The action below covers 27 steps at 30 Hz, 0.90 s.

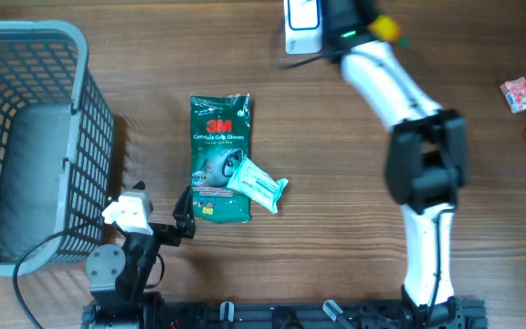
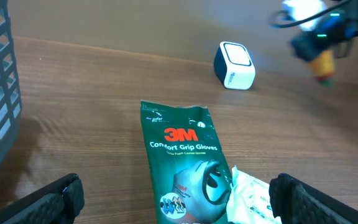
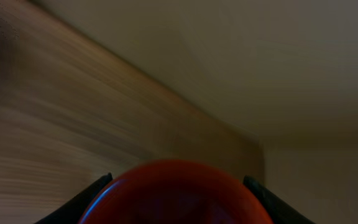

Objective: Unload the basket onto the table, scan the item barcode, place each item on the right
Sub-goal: 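Carry the bottle to the right edge and stand it upright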

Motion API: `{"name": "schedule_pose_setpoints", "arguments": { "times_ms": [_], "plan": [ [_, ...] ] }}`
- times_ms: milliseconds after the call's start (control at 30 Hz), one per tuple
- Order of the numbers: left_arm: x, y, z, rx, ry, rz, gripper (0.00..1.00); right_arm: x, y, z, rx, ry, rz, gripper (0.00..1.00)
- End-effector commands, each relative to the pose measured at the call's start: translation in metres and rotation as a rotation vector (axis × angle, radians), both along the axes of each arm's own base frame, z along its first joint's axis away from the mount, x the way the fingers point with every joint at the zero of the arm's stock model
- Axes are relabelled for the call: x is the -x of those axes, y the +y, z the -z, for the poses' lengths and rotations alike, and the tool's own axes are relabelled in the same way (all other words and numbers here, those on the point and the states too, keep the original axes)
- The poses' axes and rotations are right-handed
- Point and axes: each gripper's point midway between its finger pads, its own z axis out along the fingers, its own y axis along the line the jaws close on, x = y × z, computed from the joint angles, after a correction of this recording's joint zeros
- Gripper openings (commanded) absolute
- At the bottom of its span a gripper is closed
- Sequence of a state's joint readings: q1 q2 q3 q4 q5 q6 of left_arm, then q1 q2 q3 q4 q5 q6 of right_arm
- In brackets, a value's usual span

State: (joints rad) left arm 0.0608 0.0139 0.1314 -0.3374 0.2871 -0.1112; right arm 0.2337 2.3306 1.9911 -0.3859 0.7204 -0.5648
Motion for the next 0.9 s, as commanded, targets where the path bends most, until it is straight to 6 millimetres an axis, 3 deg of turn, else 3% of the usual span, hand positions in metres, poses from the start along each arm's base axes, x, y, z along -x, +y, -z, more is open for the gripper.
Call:
{"name": "schedule_pose_setpoints", "arguments": {
  "times_ms": [0,100,200,367,433,500,533,633,667,800,867],
  "plan": [
    [0.001,-0.003,-0.001,0.008,-0.005,0.015,1.00,0.028,-0.116,-0.005,-0.137,-0.029,0.310,0.30],
    [0.001,-0.003,-0.001,0.008,-0.005,0.015,1.00,0.057,-0.184,0.026,-0.210,0.035,0.466,0.31],
    [0.001,-0.003,-0.001,0.008,-0.005,0.015,1.00,0.082,-0.236,0.043,-0.280,0.054,0.571,0.35],
    [0.001,-0.003,-0.001,0.008,-0.005,0.015,1.00,0.106,-0.278,0.054,-0.391,-0.001,0.721,0.41],
    [0.001,-0.003,-0.001,0.008,-0.005,0.015,1.00,0.115,-0.290,0.056,-0.416,-0.024,0.781,0.53],
    [0.001,-0.003,-0.001,0.008,-0.005,0.015,1.00,0.126,-0.302,0.057,-0.430,-0.028,0.830,0.76],
    [0.001,-0.003,-0.001,0.008,-0.005,0.015,1.00,0.131,-0.307,0.053,-0.447,-0.053,0.864,0.83],
    [0.001,-0.003,-0.001,0.008,-0.005,0.015,1.00,0.137,-0.312,0.023,-0.509,-0.164,0.921,0.99],
    [0.001,-0.003,-0.001,0.008,-0.005,0.015,1.00,0.138,-0.312,0.006,-0.520,-0.208,0.925,1.00],
    [0.001,-0.003,-0.001,0.008,-0.005,0.015,1.00,0.153,-0.301,-0.117,-0.610,-0.512,0.891,1.00],
    [0.001,-0.003,-0.001,0.008,-0.005,0.015,1.00,0.160,-0.269,-0.177,-0.731,-0.594,0.759,1.00]
  ]
}}
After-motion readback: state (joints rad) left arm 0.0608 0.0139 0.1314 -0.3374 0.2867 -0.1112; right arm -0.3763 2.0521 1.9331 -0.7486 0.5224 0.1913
